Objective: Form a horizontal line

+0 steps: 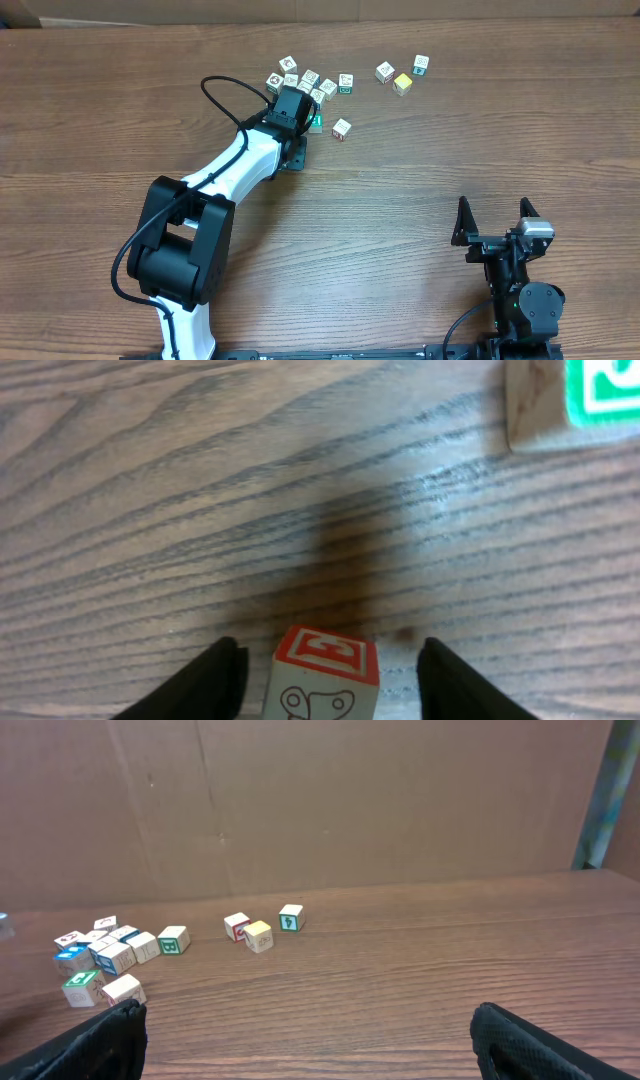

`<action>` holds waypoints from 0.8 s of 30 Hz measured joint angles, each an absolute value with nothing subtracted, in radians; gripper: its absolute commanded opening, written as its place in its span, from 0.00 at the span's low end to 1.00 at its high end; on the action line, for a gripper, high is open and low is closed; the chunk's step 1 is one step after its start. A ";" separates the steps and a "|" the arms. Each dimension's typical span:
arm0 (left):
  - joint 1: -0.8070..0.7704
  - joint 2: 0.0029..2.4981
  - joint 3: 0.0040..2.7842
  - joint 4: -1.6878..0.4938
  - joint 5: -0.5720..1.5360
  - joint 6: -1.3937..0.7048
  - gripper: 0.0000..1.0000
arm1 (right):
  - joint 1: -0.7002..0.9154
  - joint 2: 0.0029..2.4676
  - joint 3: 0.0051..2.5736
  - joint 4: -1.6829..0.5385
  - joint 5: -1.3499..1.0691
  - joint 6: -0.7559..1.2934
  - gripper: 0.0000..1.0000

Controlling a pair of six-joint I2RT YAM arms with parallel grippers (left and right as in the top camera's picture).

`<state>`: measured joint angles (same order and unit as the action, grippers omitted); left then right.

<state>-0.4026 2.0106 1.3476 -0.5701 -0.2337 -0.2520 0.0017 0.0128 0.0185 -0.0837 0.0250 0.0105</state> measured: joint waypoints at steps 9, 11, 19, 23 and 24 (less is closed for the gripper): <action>-0.403 2.011 1.348 -0.571 -0.205 -0.200 0.34 | 0.002 0.013 0.019 -0.084 0.025 0.010 1.00; -0.403 2.011 1.348 -0.570 -0.204 -0.199 0.31 | 0.002 0.013 0.019 -0.084 0.024 0.011 1.00; -0.399 2.011 1.348 -0.553 -0.201 -0.245 0.23 | 0.002 0.013 0.019 -0.084 0.024 0.010 1.00; -0.392 2.011 1.348 -0.552 -0.198 -0.296 0.19 | 0.002 0.013 0.019 -0.083 0.025 0.011 1.00; -0.390 2.011 1.348 -0.551 -0.198 -0.308 0.19 | 0.002 0.013 0.019 -0.084 0.025 0.011 1.00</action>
<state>-0.3901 2.0106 1.3476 -0.5510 -0.1978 -0.3084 0.0017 0.0128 0.0185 -0.0837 0.0246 0.0109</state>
